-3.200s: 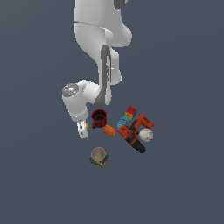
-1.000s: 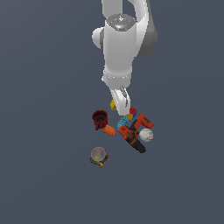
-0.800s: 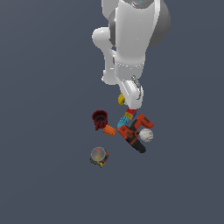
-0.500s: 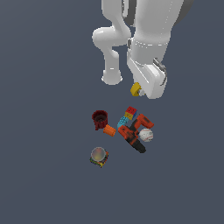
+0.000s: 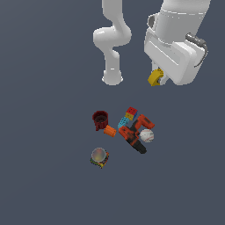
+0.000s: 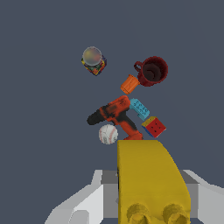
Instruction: Pick up a designated object from a clutter of objects.
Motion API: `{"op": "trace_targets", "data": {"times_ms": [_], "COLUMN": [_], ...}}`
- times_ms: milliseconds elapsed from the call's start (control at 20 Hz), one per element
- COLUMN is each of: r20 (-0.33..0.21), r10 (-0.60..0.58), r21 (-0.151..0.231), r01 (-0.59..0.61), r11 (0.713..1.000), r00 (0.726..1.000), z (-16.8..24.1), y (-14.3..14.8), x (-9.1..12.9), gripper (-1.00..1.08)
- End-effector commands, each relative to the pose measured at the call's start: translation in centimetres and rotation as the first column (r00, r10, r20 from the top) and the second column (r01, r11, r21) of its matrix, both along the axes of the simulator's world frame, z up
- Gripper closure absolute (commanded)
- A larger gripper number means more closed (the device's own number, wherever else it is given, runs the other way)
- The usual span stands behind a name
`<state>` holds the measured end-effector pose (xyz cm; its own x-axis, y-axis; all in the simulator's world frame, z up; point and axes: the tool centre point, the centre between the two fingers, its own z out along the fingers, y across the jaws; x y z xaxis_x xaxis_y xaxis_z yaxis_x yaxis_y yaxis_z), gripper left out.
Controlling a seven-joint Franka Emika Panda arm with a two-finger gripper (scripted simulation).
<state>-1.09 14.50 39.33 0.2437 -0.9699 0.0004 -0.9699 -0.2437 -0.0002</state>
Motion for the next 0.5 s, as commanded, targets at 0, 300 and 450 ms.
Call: {"op": "trace_targets", "data": {"times_ms": [0,300,450], "r20": [0.000,0.000,0.000], "r10": [-0.001,-0.001,-0.001], "r21": [0.000,0.000,0.000], "r01": [0.001,0.001,0.001], "r11": [1.000,1.000,1.000], "r00": [1.000,1.000,1.000], "z": [0.82,1.60,1.57], "y": [0.66,1.34,1.30], "x": [0.17,0.41,0.45], "gripper": [1.08,1.08,1.08]}}
